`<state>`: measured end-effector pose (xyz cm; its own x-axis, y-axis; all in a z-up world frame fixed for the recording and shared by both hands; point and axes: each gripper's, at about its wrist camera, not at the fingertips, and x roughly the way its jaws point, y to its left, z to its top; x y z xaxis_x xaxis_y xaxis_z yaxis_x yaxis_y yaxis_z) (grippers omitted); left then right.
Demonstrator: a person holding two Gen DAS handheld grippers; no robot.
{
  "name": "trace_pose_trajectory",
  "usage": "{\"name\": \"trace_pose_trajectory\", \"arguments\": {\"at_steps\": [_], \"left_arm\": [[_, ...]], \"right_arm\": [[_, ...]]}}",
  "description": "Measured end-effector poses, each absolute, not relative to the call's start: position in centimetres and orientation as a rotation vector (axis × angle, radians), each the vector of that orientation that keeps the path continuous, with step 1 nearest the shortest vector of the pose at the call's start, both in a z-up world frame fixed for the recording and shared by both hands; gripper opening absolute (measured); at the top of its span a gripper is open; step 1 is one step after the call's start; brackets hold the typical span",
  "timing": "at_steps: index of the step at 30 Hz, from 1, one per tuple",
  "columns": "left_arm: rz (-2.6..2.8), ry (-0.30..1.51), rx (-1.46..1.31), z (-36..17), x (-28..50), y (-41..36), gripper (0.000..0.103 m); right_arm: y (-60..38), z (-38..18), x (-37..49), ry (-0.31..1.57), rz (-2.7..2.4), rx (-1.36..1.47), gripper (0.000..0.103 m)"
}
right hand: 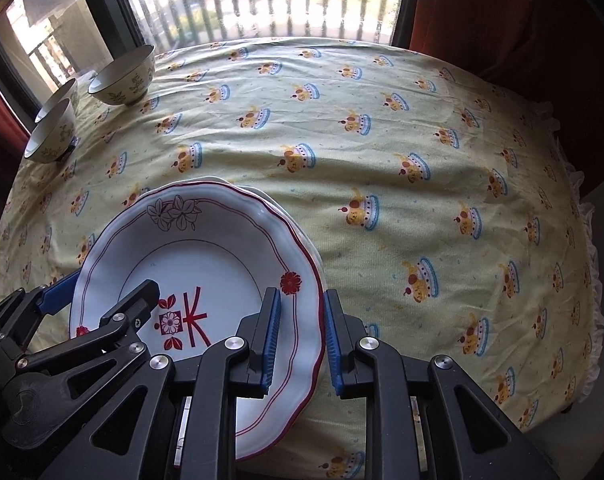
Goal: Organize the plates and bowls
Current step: 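Lower the red-rimmed deep plate onto the flowered plate stack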
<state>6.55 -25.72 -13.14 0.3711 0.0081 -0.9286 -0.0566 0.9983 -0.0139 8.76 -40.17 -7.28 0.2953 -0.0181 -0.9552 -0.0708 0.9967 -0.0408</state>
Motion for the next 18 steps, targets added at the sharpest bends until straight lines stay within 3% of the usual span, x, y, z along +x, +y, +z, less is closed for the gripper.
{"name": "trace_pose_trajectory", "arguments": {"at_steps": [18], "left_arm": [[0.142,1.163,0.065,-13.8,7.0,-26.8,0.072]], "right_arm": [[-39.0,-9.2,9.4,1.281,0.047,-0.148,0.026]]}}
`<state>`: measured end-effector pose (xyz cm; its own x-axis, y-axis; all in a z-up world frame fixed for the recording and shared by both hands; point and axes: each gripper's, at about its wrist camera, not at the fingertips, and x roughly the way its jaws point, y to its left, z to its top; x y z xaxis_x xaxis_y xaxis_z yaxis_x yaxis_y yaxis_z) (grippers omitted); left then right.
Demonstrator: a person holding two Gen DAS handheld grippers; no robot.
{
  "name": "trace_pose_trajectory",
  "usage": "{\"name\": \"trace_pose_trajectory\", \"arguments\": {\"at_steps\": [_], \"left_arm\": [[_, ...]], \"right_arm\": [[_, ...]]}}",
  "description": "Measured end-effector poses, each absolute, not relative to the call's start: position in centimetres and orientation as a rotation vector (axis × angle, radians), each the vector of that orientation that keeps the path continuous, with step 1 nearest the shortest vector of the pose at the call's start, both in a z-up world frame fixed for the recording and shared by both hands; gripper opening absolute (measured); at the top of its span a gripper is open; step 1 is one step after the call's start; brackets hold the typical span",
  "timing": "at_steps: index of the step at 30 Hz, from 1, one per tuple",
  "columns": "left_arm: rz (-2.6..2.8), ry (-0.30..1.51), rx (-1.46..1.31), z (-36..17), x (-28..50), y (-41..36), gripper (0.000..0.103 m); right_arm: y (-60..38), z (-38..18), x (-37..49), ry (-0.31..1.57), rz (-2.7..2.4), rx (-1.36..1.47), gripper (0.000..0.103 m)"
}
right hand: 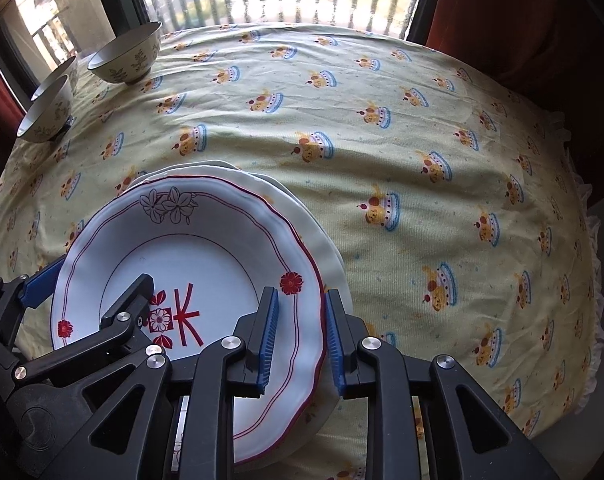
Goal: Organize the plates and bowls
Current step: 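Lower the red-rimmed deep plate onto the flowered plate stack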
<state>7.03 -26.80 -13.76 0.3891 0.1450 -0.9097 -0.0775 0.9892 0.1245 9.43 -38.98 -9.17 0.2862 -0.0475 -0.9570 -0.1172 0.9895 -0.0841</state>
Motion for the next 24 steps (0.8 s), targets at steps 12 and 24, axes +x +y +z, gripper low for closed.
{"name": "trace_pose_trajectory", "arguments": {"at_steps": [12,24], "left_arm": [[0.115,1.226,0.033,-13.9,6.7,-26.4,0.084],[-0.033,1.251,-0.023,-14.1,6.6,-23.3,0.093]], "right_arm": [[-39.1,-9.3,9.5,1.293,0.084,-0.157,0.026],[-39.8,-9.3,9.3,1.318,-0.042,-0.04,0.057]]}}
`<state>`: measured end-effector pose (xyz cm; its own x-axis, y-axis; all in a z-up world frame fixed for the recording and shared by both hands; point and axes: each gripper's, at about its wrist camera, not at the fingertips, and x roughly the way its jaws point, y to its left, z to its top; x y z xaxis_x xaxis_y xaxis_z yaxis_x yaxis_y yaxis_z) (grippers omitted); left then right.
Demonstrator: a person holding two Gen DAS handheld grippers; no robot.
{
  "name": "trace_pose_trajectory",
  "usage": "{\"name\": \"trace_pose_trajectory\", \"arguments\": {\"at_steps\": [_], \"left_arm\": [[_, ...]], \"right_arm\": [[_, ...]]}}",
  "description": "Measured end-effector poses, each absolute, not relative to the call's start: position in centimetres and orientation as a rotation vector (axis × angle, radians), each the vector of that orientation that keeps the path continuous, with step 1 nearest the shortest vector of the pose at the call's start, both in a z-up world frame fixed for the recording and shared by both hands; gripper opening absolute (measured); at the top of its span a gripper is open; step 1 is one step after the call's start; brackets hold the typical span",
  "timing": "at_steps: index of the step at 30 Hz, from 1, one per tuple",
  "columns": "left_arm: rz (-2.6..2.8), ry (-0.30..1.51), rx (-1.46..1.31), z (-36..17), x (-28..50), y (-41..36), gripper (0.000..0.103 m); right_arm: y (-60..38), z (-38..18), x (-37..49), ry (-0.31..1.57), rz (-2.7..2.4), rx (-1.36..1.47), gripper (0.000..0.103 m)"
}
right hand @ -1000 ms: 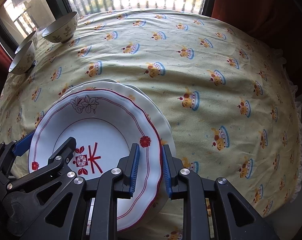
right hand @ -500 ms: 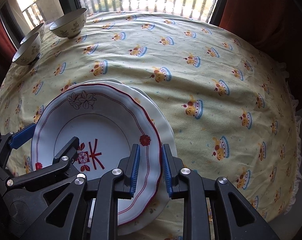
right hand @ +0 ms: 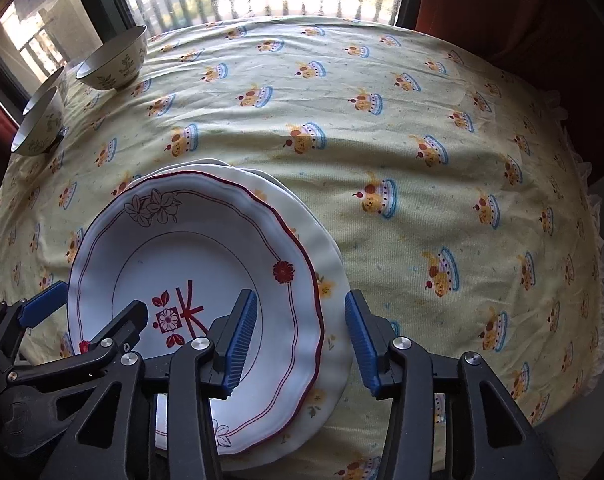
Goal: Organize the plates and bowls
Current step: 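Lower the red-rimmed deep plate onto the flowered plate stack, then open both grippers and pull them back from the plate stack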
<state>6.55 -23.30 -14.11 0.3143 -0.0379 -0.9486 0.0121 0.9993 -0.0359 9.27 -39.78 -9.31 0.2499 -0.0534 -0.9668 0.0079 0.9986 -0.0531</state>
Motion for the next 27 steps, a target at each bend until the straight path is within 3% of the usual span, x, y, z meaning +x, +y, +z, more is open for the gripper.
{"name": "trace_pose_trajectory", "arguments": {"at_steps": [10,27], "left_arm": [[-0.235,1.202,0.074,-11.8,7.1,-19.7,0.096],[-0.23,1.217,0.047,-11.2,10.4,-5.9,0.094]], "right_arm": [[-35.5,-7.6,8.9,1.282,-0.176,0.046,0.062],[-20.9,-7.1,12.3,1.247,-0.143,0.072,0.067]]}}
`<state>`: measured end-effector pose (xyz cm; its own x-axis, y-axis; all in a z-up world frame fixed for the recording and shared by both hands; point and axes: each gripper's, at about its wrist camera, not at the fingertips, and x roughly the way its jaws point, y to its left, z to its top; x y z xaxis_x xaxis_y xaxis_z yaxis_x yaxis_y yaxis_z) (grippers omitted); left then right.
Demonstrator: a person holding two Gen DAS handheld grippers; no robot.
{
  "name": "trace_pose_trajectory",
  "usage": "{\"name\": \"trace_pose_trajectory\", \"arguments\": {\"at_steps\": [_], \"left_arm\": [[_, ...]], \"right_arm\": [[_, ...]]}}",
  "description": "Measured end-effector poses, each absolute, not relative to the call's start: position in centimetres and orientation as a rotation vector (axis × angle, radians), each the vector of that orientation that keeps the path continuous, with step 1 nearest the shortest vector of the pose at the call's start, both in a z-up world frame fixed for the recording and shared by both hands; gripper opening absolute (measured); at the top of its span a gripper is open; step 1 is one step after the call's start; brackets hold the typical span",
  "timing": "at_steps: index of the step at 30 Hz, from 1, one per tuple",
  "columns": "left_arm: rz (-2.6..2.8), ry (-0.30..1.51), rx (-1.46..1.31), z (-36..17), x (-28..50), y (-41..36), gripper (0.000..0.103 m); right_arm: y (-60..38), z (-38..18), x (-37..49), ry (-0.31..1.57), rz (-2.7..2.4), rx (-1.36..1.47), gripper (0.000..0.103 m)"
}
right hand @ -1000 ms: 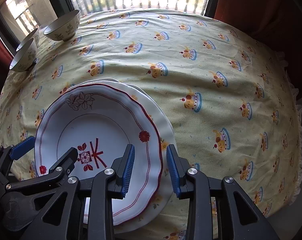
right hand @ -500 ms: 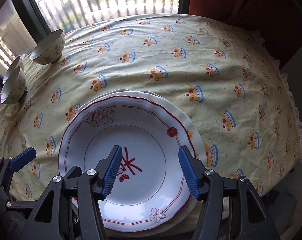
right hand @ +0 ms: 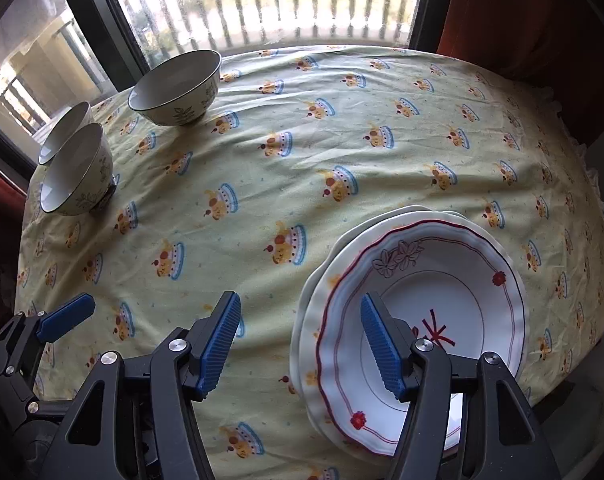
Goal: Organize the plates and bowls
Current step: 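Open both grippers and pull them back from the plate stack, then move both grippers toward the rim of a large dark-rimmed white bowl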
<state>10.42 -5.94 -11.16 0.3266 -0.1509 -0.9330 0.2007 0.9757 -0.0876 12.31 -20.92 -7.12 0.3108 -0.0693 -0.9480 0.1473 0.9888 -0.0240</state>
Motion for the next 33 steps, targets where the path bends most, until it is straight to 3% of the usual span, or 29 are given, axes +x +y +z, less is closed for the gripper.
{"name": "trace_pose_trajectory", "arguments": {"at_steps": [7,10,26,33], "left_arm": [[-0.207,1.195,0.067,-11.0,12.6,0.0,0.084],[-0.179,1.171,0.065,-10.6,13.6,2.2,0.083],[-0.005,1.08,-0.051,-10.5,21.2,9.3,0.083],[0.013,1.107,-0.064,-12.3,24.0,10.4,0.069]], "right_arm": [[-15.0,-7.4,14.2,1.207,-0.17,0.086,0.067],[-12.7,-7.3,15.3,1.181,-0.196,0.057,0.074],[-6.2,-7.3,23.5,1.086,-0.193,0.116,0.074],[-4.8,-9.0,26.6,1.093,-0.165,0.098,0.052]]}}
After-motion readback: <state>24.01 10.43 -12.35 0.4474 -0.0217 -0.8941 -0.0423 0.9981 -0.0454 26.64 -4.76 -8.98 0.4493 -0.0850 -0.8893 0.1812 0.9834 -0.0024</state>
